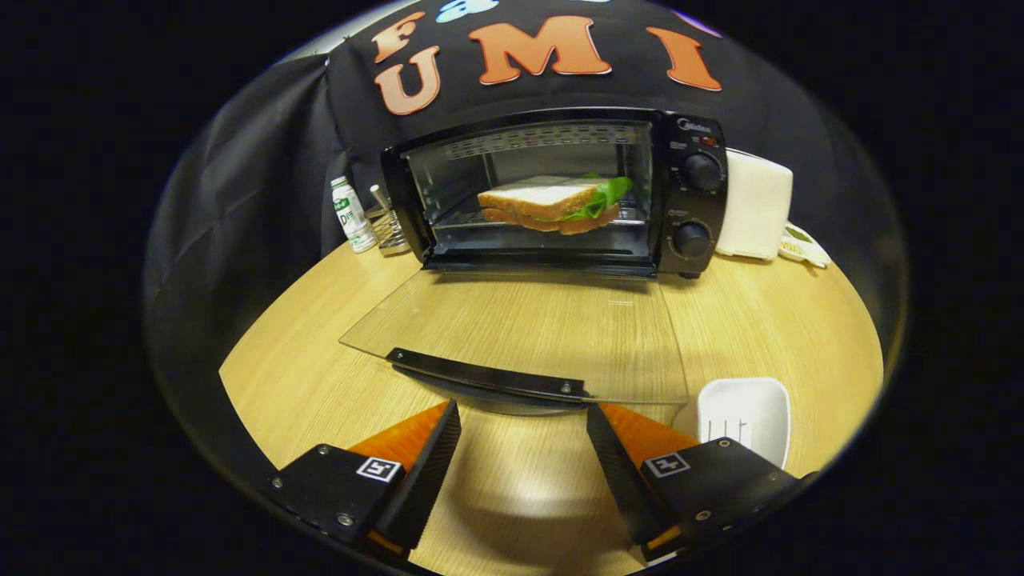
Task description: Open the toaster oven, put the food inside, and close the toaster oven door.
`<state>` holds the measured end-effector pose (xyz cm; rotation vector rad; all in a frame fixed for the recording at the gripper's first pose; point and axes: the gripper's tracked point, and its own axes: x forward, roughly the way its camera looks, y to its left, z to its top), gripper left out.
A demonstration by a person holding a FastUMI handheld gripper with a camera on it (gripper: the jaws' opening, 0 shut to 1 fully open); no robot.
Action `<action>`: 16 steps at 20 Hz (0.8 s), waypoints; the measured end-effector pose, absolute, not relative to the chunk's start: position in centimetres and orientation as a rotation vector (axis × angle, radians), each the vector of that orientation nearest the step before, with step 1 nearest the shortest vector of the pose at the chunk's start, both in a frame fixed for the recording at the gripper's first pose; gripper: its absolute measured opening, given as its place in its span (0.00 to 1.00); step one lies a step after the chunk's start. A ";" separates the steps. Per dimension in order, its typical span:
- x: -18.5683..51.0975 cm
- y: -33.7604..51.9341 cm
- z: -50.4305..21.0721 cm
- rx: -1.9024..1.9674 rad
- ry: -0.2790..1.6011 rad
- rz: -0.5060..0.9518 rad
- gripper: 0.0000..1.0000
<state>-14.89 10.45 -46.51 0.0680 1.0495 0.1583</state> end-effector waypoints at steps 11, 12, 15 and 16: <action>-9.1 9.8 -40.0 0.072 0.888 0.202 1.00; -8.2 9.7 -39.4 0.092 0.868 0.200 1.00; -5.2 9.4 -37.8 0.139 0.825 0.197 1.00; -4.5 9.4 -37.5 0.151 0.823 0.193 1.00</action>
